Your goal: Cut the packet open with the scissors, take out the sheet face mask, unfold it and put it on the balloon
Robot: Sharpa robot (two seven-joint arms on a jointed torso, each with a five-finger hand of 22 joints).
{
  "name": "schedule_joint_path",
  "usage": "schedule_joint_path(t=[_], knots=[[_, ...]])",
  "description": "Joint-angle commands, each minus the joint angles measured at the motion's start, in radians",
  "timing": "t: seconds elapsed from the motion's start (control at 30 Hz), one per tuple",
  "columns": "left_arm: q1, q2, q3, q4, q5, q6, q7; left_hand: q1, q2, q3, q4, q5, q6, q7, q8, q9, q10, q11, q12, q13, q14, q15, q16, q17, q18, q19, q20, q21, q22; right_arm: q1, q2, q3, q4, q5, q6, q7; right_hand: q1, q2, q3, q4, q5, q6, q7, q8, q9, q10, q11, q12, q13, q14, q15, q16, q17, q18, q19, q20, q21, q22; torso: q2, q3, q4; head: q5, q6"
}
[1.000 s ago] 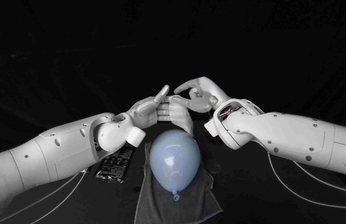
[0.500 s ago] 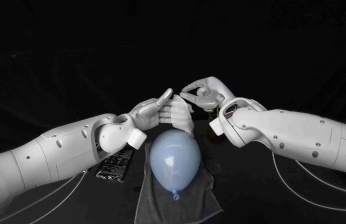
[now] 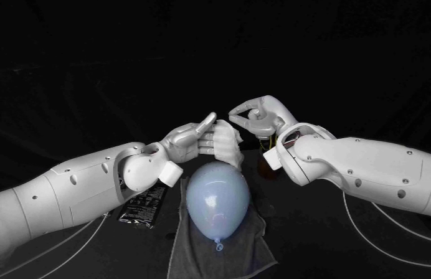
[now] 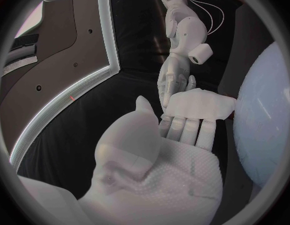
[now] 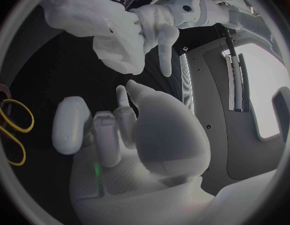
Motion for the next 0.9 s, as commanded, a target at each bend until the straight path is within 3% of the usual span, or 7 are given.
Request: schedule_joint_path(t=[0.03,0.23,0.53,0.63,0.73,0.8,0.9], knots=[[0.001,0.001,0.001,0.004,0.001,-0.002,0.021,-0.033,0.002,0.064,-0.005,0.002,-0.023,0.087,-0.013,-0.009,0.000,0.007,-0.002,-0.001,0.006,0.004,-0.005,-0.003,0.021,0.006,-0.002,0.002,-0.002,0.001,-0.014,0.001,0.025,-0.023,-0.026,0.084,0.012,0.006,0.005,-0.013,-0.007,0.009,-0.002,0.005,0.001,0.005,-0.006,0.008,0.108,0.103,-0.007,0.004,0.263,-0.001,0.006,-0.002,0.008,0.175,0.001,0.0001,-0.0005,0.000,0.000],[0.000,-0.002,0.000,0.008,0.004,-0.008,0.030,-0.101,0.004,0.211,0.000,0.000,-0.084,0.087,-0.046,-0.034,-0.004,0.009,-0.002,-0.001,0.003,0.006,-0.022,-0.012,0.011,-0.078,-0.001,-0.025,-0.010,0.000,-0.051,0.001,0.086,-0.087,-0.029,0.118,0.010,0.013,0.017,-0.021,-0.009,0.018,-0.005,0.011,0.003,0.011,-0.009,0.015,0.114,0.103,-0.010,0.004,0.263,-0.004,0.012,-0.005,0.024,0.179,0.000,0.0001,-0.0004,-0.002,0.001],[0.000,-0.007,-0.003,0.021,0.005,-0.009,0.037,-0.120,0.000,0.261,-0.002,-0.001,-0.075,0.084,-0.047,-0.034,-0.006,0.008,-0.002,-0.001,0.002,0.007,-0.031,-0.015,0.000,-0.138,0.000,-0.042,-0.015,-0.005,-0.085,0.001,0.121,-0.129,-0.040,0.120,0.007,0.014,0.019,-0.023,-0.009,0.017,-0.005,0.010,0.003,0.012,-0.009,0.015,0.115,0.103,-0.010,0.004,0.263,-0.004,0.012,-0.005,0.025,0.179,-0.001,0.0002,-0.0008,-0.004,0.000],[0.000,-0.010,-0.004,0.025,0.004,-0.011,0.041,-0.056,-0.015,0.284,-0.013,-0.001,-0.067,0.075,-0.046,-0.034,-0.006,0.005,-0.002,-0.001,0.007,0.005,-0.035,-0.017,0.001,-0.118,-0.001,-0.036,-0.011,-0.007,-0.091,0.001,0.119,-0.130,-0.047,0.120,0.007,0.015,0.022,-0.025,-0.008,0.014,-0.005,0.009,0.002,0.011,-0.009,0.014,0.113,0.103,-0.010,0.004,0.263,-0.004,0.012,-0.006,0.023,0.179,0.001,0.0002,-0.0007,-0.005,0.000],[0.000,-0.012,-0.004,0.027,0.002,-0.017,0.046,0.031,-0.054,0.305,-0.048,-0.001,-0.048,0.055,-0.041,-0.030,-0.011,0.004,-0.003,-0.001,0.012,0.005,-0.039,-0.019,0.010,-0.071,-0.002,-0.021,-0.006,-0.010,-0.096,0.001,0.115,-0.123,-0.056,0.121,0.001,0.014,0.026,-0.027,-0.007,0.008,-0.002,0.005,0.000,0.010,-0.008,0.012,0.111,0.103,-0.010,0.004,0.263,-0.003,0.011,-0.006,0.019,0.178,0.001,-0.0001,-0.0008,-0.004,-0.004],[0.000,-0.013,-0.004,0.029,0.003,-0.023,0.050,0.055,-0.064,0.314,-0.045,-0.001,-0.041,0.036,-0.041,-0.031,-0.022,0.011,-0.004,-0.002,0.013,0.008,-0.042,-0.020,0.021,-0.022,-0.003,-0.006,0.000,-0.012,-0.100,0.001,0.111,-0.114,-0.062,0.122,-0.004,0.012,0.029,-0.029,-0.004,0.002,0.000,0.002,-0.002,0.008,-0.006,0.008,0.108,0.103,-0.009,0.004,0.263,-0.003,0.009,-0.006,0.015,0.176,0.000,-0.0002,-0.0004,-0.003,-0.006],[-0.001,-0.015,-0.004,0.031,0.004,-0.031,0.056,0.067,-0.069,0.320,-0.028,-0.001,-0.054,0.047,-0.048,-0.037,-0.049,0.014,-0.006,-0.003,0.009,0.010,-0.049,-0.022,0.034,0.007,-0.003,0.003,0.001,-0.015,-0.106,0.001,0.107,-0.102,-0.066,0.125,-0.005,0.012,0.032,-0.032,-0.001,0.001,0.001,0.001,-0.002,0.007,-0.005,0.007,0.108,0.103,-0.008,0.004,0.263,-0.003,0.009,-0.005,0.014,0.176,0.001,0.0002,-0.0001,-0.001,-0.009]])
